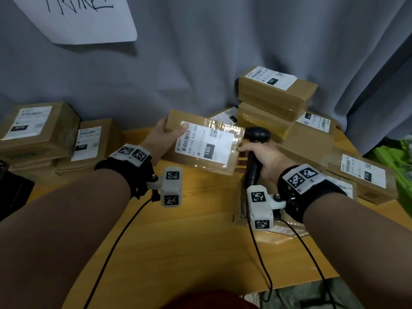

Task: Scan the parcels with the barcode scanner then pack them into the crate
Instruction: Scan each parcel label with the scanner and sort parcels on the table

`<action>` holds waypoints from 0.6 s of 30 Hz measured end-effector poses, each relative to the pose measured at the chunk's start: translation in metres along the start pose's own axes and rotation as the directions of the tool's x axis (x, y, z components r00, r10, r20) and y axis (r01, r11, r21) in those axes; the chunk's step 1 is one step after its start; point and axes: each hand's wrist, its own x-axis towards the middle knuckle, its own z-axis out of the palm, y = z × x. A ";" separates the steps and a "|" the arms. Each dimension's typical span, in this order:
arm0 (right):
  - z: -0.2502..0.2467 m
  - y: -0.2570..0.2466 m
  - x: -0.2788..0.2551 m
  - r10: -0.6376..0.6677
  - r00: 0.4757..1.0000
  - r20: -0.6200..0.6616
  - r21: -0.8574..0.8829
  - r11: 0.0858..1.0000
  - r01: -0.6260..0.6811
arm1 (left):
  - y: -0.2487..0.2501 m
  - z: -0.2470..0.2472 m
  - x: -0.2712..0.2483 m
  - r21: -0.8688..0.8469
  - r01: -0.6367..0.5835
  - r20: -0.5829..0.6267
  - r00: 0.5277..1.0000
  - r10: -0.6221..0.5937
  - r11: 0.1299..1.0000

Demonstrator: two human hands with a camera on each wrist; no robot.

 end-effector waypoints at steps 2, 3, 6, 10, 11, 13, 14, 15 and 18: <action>0.006 0.008 -0.002 0.104 0.994 0.016 -0.085 0.991 -0.102 | -0.002 -0.008 0.004 0.190 -0.004 -0.055 0.998 0.014 0.982; 0.009 0.012 -0.003 0.151 0.989 0.005 -0.131 0.980 -0.149 | -0.005 -0.011 0.008 0.314 0.002 -0.051 0.999 0.015 0.949; 0.017 0.021 -0.002 0.061 0.991 -0.122 -0.284 0.954 -0.094 | -0.016 -0.016 0.012 0.640 0.049 0.019 0.997 -0.080 0.766; 0.027 0.012 0.006 -0.208 0.963 -0.173 -0.427 0.896 0.117 | -0.037 -0.009 0.017 0.561 0.149 0.046 0.977 -0.210 0.815; 0.028 0.010 0.013 -0.245 0.955 -0.168 -0.455 0.879 0.145 | -0.041 -0.007 0.020 0.516 0.165 0.033 0.977 -0.212 0.841; 0.029 0.006 0.022 -0.256 0.960 -0.113 -0.513 0.843 0.164 | -0.044 -0.004 0.027 0.518 0.138 0.034 0.983 -0.182 0.844; 0.032 0.004 0.021 -0.233 0.970 -0.073 -0.526 0.835 0.161 | -0.045 -0.002 0.030 0.554 0.103 0.033 0.989 -0.145 0.826; 0.035 0.003 0.021 -0.198 0.980 -0.035 -0.529 0.835 0.150 | -0.048 -0.002 0.034 0.587 0.062 0.018 0.996 -0.090 0.807; 0.041 0.007 0.023 -0.127 0.992 -0.004 -0.536 0.838 0.105 | -0.054 0.003 0.034 0.477 0.185 -0.130 0.982 -0.140 0.859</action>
